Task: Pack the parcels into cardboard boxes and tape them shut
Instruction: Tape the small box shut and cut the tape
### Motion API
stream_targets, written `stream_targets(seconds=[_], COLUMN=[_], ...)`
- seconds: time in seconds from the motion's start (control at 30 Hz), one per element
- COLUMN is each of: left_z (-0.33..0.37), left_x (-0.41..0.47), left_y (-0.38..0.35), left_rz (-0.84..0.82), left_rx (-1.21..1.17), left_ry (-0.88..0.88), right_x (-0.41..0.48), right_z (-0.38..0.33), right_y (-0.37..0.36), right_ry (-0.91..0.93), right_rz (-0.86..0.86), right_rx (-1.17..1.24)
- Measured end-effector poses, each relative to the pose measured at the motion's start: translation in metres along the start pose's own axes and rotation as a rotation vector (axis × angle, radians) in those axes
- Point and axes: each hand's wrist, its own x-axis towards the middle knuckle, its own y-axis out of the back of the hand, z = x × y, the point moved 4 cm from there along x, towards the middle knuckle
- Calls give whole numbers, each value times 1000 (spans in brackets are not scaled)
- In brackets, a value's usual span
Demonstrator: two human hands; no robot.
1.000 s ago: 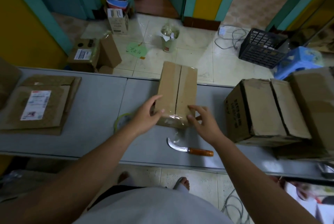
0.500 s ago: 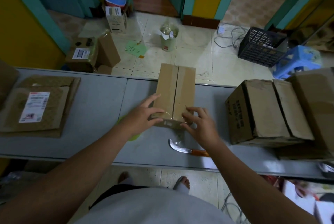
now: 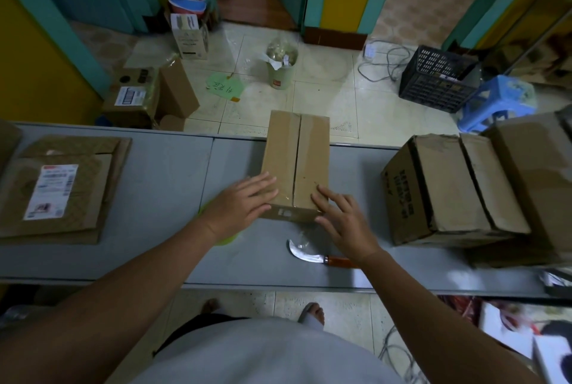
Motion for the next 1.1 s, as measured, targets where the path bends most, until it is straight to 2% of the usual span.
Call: stream_targets(seconds=[0.23,0.33,0.4,0.47,0.57,0.67,0.97,1.1], left_z=[0,0,0,0,-4,-6,-1,19], left_x=[-2,-4,-3,-6,-18,-24,-27,-23], left_y=[13,8,8,12,21,20,8,7], left_rz=[43,36,54,72,121,181,306,360], left_rx=[-32,-32,-67,-96,-157,-262,-442,-500], left_ry=[-4,-6,35,123,350,560,930,1032], right_x=[1,2,0,-7,-20,-23,-12,-18], right_z=[6,6,7,4,0,-2,-18,-35], right_y=[1,-3,-6,-4,1,4,-6,-9], right_ry=[54,123,106,20,-260,-498,-600,-678], right_rz=[146,152,140,145,166,158,166,217], right_rx=[36,-110,-117,-7,173,234,141,208])
